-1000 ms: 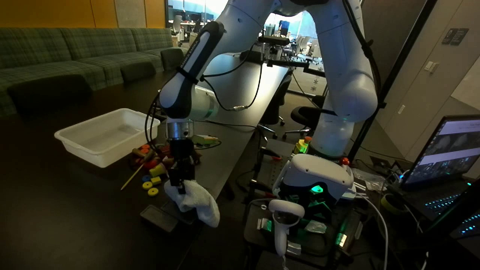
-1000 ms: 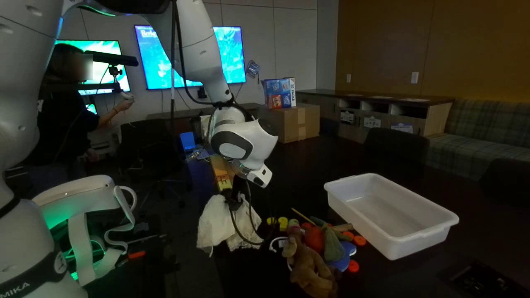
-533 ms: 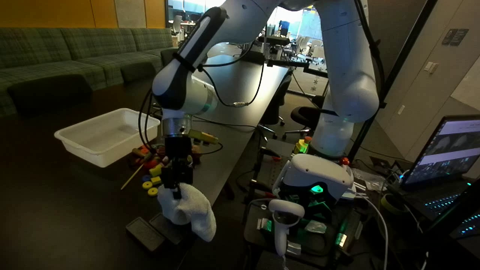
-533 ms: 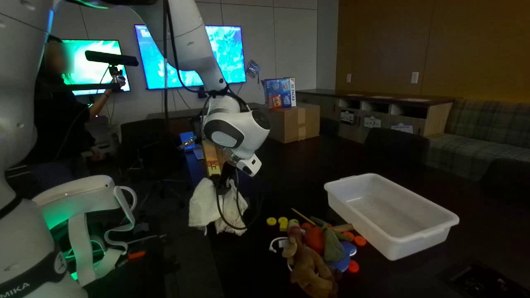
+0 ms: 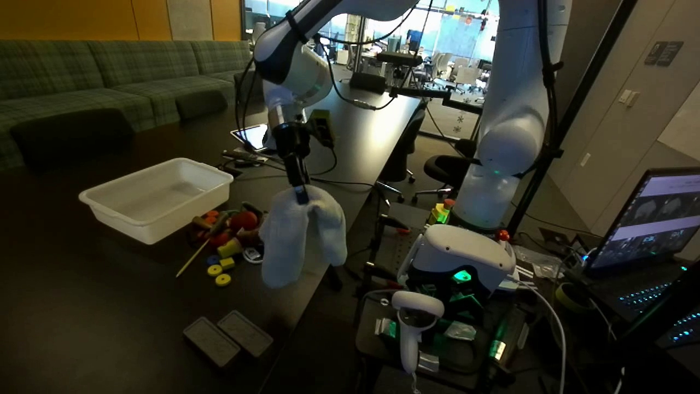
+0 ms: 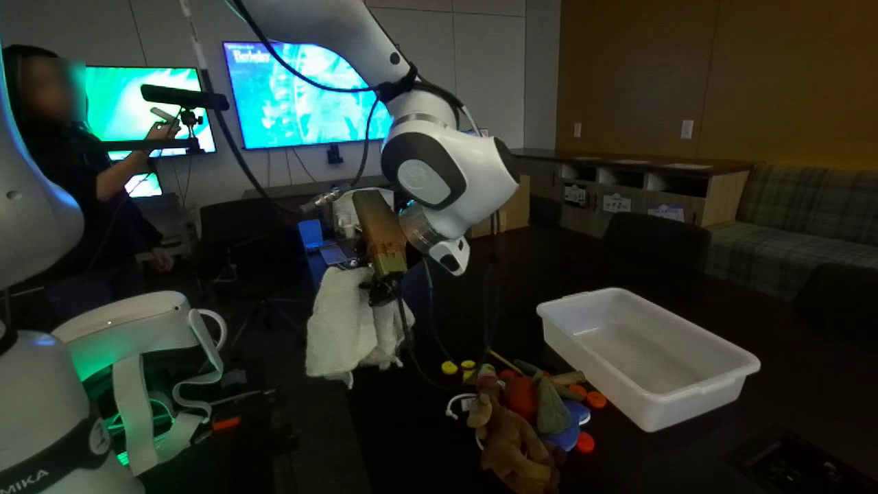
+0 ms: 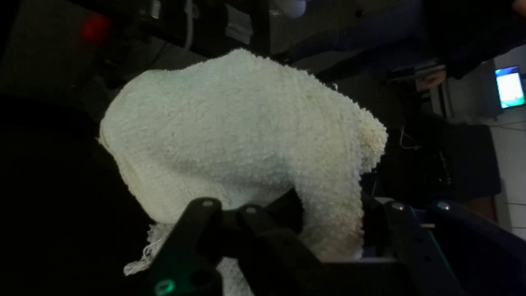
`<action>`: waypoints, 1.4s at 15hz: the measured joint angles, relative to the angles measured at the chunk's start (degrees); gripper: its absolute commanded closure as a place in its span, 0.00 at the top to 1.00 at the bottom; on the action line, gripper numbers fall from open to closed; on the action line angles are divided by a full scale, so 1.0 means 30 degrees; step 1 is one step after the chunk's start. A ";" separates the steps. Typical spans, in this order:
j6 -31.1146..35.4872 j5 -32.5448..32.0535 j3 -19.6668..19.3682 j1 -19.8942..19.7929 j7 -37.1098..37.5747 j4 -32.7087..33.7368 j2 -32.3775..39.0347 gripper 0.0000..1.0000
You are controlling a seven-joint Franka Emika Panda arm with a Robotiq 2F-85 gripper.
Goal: Use the white towel to move the objects to the left, then put the towel in the bowl
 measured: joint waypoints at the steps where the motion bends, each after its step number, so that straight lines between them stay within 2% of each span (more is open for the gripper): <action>1: -0.0269 -0.0922 -0.1106 0.0003 -0.0370 0.0097 -0.0454 0.16; 4: 0.0541 -0.4046 -0.3810 0.0005 -0.0947 0.0820 -0.0968 0.16; 6: 0.2334 -0.5736 -0.4791 0.0027 -0.1053 0.1240 -0.0637 0.16; 10: 0.8579 -0.7686 -0.5353 0.0218 -0.1042 0.1448 0.1393 0.15; 16: 1.9014 -1.1375 -0.5637 0.0753 0.0288 0.1974 0.6505 0.15; 19: 2.3691 -1.4177 -0.7276 0.2134 0.2845 0.2040 0.8844 0.15; 21: 2.5927 -1.5177 -0.9392 0.4331 0.4949 0.2029 1.0222 0.15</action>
